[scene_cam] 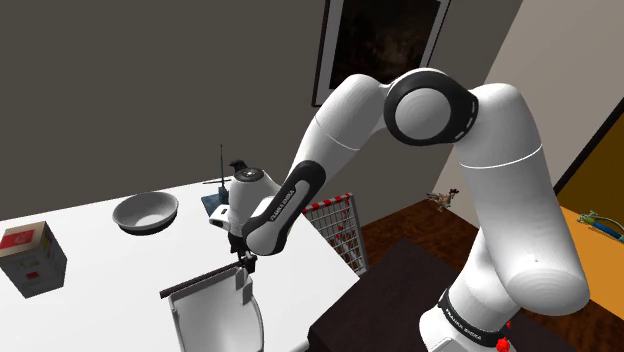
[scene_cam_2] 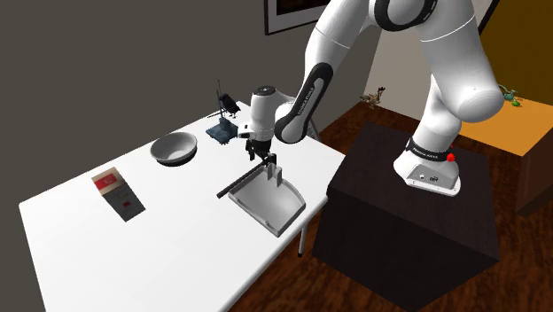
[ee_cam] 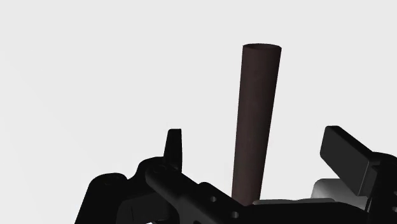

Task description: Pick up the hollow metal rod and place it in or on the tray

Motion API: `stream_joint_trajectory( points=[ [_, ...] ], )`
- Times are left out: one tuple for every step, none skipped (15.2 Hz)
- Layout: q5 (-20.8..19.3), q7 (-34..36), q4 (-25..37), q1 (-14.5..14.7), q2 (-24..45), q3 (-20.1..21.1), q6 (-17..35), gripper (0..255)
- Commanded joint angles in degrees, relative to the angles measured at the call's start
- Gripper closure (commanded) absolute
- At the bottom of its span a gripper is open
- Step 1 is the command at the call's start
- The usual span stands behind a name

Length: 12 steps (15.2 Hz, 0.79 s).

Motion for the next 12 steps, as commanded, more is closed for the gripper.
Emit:
stream_joint_trajectory(
  points=[
    [-0.01, 0.01, 0.04, 0.02, 0.08, -0.02, 0.06, 0],
    [-0.01, 0.01, 0.04, 0.02, 0.08, -0.02, 0.06, 0],
    [-0.01, 0.01, 0.04, 0.02, 0.08, -0.02, 0.06, 0],
    [-0.01, 0.01, 0.03, 0.02, 0.08, -0.01, 0.05, 0],
    [-0.01, 0.01, 0.03, 0.02, 0.08, -0.01, 0.05, 255],
    [-0.01, 0.01, 0.03, 0.02, 0.08, -0.01, 0.05, 255],
    [-0.01, 0.01, 0.03, 0.02, 0.08, -0.01, 0.05, 255],
    [-0.01, 0.03, 0.06, 0.04, 0.10, -0.02, 0.05, 255],
    [-0.01, 0.04, -0.02, 0.04, 0.04, -0.02, 0.07, 255],
    [-0.01, 0.05, 0.04, 0.06, 0.06, -0.01, 0.04, 255],
    [0.00, -0.04, 0.03, -0.04, 0.07, 0.00, 0.05, 255],
    [-0.01, -0.07, -0.07, -0.07, -0.02, 0.00, 0.05, 255]
  ],
)
